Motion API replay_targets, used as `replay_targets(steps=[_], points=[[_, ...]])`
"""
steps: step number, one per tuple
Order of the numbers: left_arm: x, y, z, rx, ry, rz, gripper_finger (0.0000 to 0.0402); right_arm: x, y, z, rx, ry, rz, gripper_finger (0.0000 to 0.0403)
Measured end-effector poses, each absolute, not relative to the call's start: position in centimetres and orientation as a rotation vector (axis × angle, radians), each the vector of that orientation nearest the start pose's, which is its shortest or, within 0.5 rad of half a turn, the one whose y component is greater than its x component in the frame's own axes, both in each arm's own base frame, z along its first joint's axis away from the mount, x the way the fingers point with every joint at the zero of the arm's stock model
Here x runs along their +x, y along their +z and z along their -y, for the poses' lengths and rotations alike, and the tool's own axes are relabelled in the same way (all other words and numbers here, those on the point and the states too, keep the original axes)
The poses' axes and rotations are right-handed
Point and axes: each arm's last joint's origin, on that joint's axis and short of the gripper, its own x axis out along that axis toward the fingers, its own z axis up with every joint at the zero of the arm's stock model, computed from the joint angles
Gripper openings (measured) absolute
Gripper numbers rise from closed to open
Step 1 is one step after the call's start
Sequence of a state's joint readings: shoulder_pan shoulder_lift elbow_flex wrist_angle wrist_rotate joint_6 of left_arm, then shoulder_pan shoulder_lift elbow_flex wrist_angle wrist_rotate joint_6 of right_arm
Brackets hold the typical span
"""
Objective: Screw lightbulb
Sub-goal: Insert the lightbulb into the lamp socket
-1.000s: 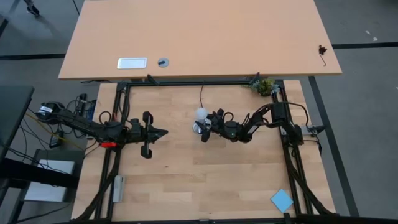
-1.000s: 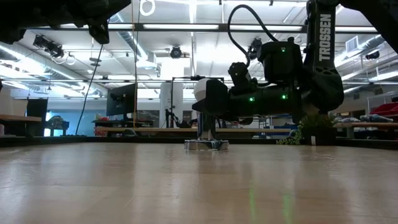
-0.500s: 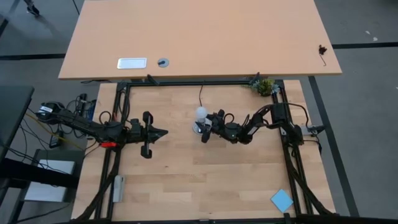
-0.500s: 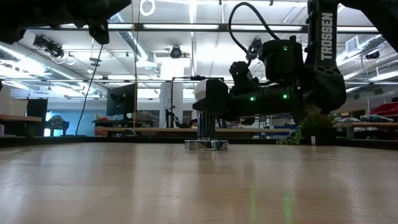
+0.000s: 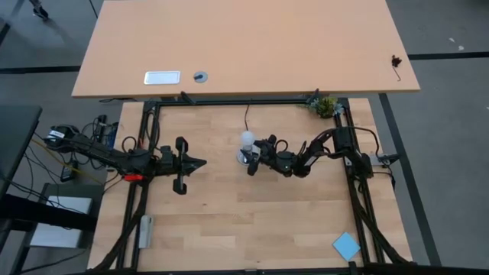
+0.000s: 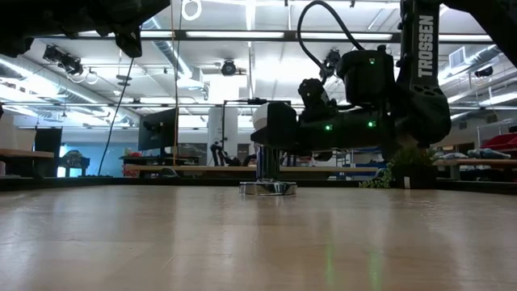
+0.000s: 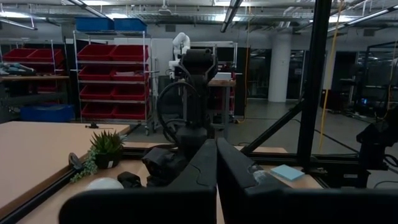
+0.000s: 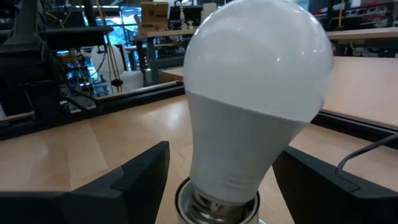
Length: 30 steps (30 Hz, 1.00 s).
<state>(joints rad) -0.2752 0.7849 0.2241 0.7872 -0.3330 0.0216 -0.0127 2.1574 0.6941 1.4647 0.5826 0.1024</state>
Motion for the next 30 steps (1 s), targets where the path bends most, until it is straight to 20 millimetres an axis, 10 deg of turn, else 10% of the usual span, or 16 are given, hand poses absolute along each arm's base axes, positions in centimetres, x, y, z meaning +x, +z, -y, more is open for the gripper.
replay_targets(steps=[30], points=[[16.2,23.1,3.6,-0.045,0.060,0.210,0.0001,34.3,8.7,0.0,0.123,-0.615,0.024,0.0288]])
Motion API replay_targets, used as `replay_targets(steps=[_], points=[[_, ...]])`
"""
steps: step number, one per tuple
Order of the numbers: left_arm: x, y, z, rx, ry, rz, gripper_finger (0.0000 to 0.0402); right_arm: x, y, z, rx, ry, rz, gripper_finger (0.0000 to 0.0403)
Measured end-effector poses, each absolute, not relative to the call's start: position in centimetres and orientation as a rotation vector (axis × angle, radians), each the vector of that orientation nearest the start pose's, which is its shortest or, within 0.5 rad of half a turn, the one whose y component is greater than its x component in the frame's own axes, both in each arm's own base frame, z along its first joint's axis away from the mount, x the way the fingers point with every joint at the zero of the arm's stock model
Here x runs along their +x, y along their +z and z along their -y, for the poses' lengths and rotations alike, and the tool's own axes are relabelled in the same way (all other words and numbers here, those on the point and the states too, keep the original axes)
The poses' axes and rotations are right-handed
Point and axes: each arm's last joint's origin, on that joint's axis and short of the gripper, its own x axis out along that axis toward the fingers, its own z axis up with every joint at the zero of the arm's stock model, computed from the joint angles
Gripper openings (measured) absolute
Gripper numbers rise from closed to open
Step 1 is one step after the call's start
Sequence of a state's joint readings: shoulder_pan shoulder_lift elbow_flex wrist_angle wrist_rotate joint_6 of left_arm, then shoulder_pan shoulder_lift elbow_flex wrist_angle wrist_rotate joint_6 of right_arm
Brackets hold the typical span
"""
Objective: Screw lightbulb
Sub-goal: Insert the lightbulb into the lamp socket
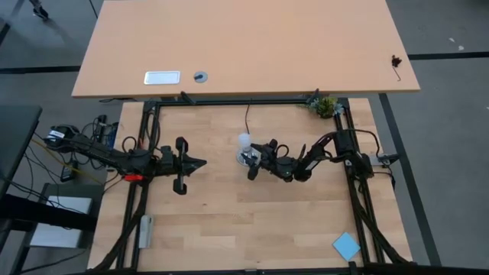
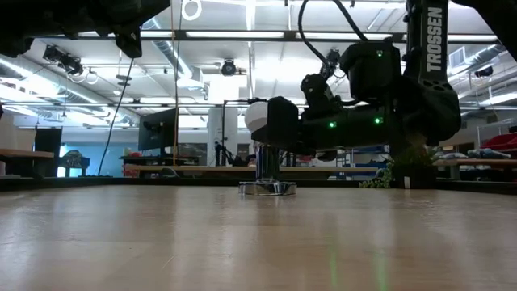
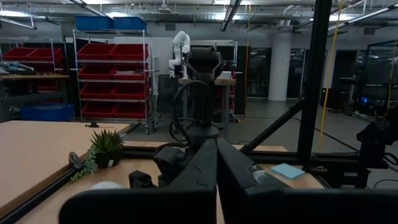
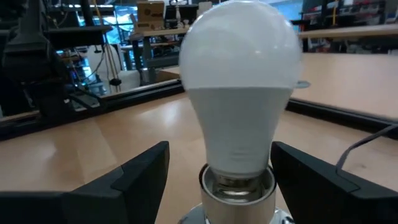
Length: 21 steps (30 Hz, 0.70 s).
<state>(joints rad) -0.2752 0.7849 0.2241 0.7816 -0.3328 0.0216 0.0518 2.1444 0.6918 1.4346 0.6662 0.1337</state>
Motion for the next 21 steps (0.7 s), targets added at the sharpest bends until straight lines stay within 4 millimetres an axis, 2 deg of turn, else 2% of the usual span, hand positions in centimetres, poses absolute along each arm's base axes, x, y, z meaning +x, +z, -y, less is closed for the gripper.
replay_targets(steps=[6,13,17,21], points=[[16.2,23.1,3.6,-0.044,0.060,0.208,0.0001,33.6,10.0,-0.2,0.144,-0.618,-0.089,0.0288],[16.2,23.1,3.6,-0.044,0.060,0.208,0.0001,32.9,12.7,-0.8,0.180,-0.589,-0.186,0.0288],[16.2,23.1,3.6,-0.044,0.060,0.208,0.0001,32.2,14.6,-0.9,0.316,-0.527,-0.228,0.0288],[16.2,23.1,3.6,-0.044,0.060,0.208,0.0001,31.2,16.9,-0.8,0.348,-0.524,-0.232,0.0288]])
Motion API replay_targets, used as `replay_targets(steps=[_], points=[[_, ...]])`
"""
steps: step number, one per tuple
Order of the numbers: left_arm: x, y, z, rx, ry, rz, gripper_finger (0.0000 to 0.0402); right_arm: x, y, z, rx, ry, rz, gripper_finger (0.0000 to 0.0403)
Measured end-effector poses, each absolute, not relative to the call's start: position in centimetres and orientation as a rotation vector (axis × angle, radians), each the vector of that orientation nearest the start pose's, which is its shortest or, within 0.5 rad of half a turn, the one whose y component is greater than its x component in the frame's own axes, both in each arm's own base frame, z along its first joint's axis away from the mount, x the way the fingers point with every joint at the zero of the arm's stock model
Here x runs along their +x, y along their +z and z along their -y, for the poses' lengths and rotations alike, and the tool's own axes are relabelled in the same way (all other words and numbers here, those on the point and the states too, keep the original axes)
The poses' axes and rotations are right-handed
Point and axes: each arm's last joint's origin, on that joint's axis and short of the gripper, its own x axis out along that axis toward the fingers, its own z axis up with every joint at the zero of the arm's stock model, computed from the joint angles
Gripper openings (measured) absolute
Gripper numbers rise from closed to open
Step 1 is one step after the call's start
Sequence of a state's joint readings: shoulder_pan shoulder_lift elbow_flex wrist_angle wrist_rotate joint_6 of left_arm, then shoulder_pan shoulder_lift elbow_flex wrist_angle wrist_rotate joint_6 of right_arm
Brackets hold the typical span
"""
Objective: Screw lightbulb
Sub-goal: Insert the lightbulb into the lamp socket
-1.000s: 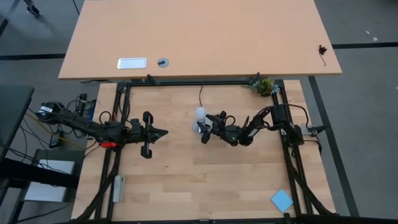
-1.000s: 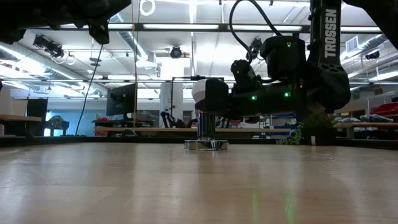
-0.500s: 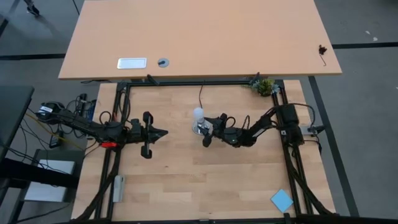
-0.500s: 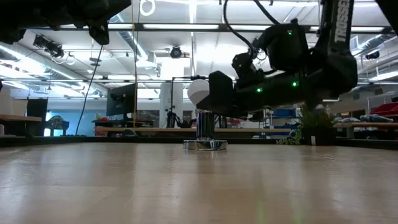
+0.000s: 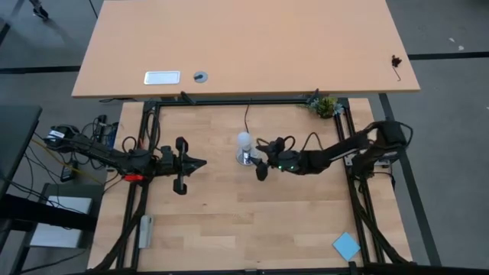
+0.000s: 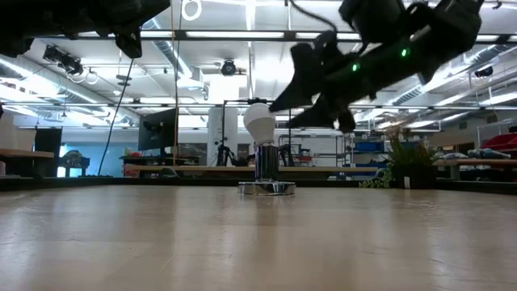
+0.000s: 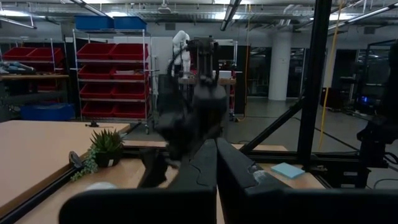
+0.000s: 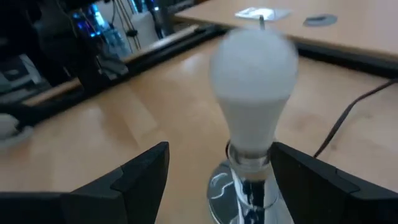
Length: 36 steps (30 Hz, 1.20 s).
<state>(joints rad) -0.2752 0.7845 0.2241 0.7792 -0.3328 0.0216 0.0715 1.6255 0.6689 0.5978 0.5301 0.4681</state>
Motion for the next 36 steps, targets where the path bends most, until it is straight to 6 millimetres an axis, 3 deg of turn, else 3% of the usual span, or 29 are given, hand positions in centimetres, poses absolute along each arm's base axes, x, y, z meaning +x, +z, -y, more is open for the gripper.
replay_targets(steps=[5,10,16,20,23,29,36], points=[[16.2,23.1,3.6,-0.040,0.059,0.204,0.0001,31.2,20.9,-0.6,0.321,-0.484,-0.241,0.0288],[16.2,23.0,3.6,-0.037,0.059,0.196,0.0001,33.0,25.3,0.4,0.264,-0.478,-0.415,0.0288],[16.2,23.0,3.6,-0.035,0.060,0.193,0.0001,35.8,30.3,2.7,0.220,-0.411,-0.587,0.0288],[16.2,22.9,3.6,-0.033,0.059,0.186,0.0001,37.1,32.2,4.8,0.217,-0.385,-0.670,0.0288],[16.2,22.9,3.6,-0.032,0.060,0.179,0.0001,38.2,32.3,6.1,0.204,-0.378,-0.737,0.0288],[16.3,22.6,3.6,-0.025,0.059,0.152,0.0001,40.7,30.6,8.2,0.214,-0.337,-0.840,0.0288],[16.4,22.0,3.6,-0.024,0.085,0.094,0.0001,42.1,28.2,9.1,0.229,-0.300,-0.952,0.0288]])
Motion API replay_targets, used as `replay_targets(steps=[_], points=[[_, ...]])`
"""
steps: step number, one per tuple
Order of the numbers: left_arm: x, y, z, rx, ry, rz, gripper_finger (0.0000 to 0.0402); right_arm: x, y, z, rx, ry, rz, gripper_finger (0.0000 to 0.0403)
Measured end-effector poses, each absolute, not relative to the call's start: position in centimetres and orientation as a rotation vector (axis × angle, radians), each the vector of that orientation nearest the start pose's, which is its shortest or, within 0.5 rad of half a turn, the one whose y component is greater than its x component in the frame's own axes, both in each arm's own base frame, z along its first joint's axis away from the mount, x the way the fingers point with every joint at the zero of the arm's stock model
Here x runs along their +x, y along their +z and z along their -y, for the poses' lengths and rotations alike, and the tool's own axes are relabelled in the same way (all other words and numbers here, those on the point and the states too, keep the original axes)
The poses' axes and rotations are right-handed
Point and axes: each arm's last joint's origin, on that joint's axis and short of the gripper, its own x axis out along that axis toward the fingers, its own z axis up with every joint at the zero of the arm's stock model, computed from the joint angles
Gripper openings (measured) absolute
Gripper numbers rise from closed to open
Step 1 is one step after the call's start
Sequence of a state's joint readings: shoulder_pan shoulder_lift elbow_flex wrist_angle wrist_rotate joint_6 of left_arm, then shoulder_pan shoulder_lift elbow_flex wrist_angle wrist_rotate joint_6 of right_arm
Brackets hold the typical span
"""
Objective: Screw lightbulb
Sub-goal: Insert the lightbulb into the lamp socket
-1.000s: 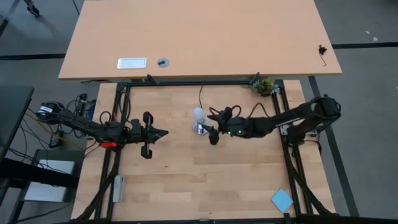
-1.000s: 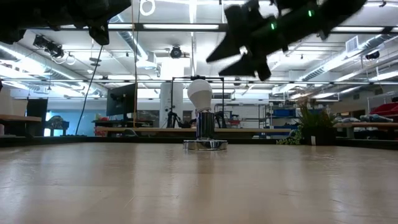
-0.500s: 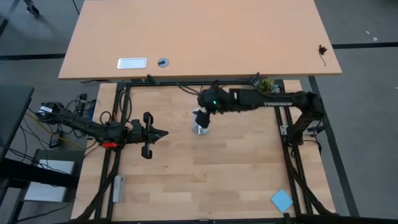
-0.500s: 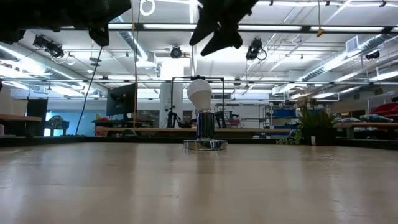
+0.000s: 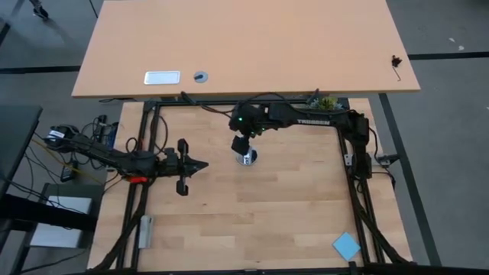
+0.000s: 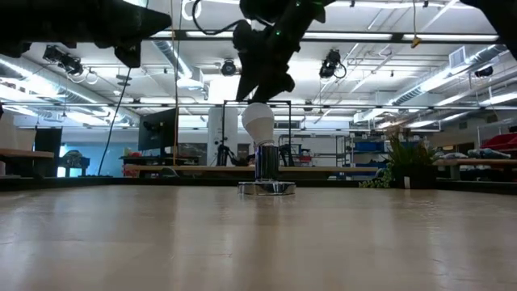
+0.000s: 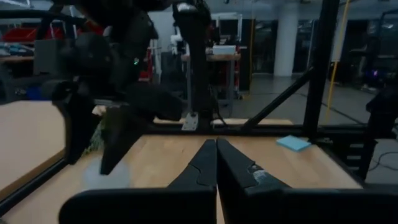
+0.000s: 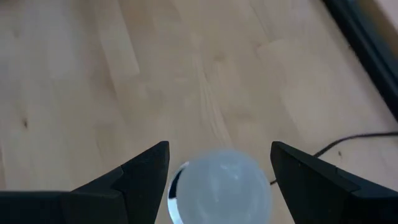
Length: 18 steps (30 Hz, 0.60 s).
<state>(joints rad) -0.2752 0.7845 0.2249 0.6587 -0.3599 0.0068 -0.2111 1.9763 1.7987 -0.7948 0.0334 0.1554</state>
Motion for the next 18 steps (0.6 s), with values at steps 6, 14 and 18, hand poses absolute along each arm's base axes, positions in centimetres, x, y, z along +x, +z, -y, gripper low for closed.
replay_targets(steps=[6,14,18], points=[[16.6,21.6,3.5,-0.033,0.122,0.063,0.0001,41.5,27.8,9.2,0.238,-0.300,-1.023,0.0288],[17.0,21.1,3.6,-0.028,0.137,0.033,0.0001,40.4,27.8,8.7,0.242,-0.298,-1.125,0.0284],[17.2,20.7,3.6,-0.022,0.145,0.014,0.0001,40.1,28.0,8.2,0.235,-0.291,-1.145,0.0284]])
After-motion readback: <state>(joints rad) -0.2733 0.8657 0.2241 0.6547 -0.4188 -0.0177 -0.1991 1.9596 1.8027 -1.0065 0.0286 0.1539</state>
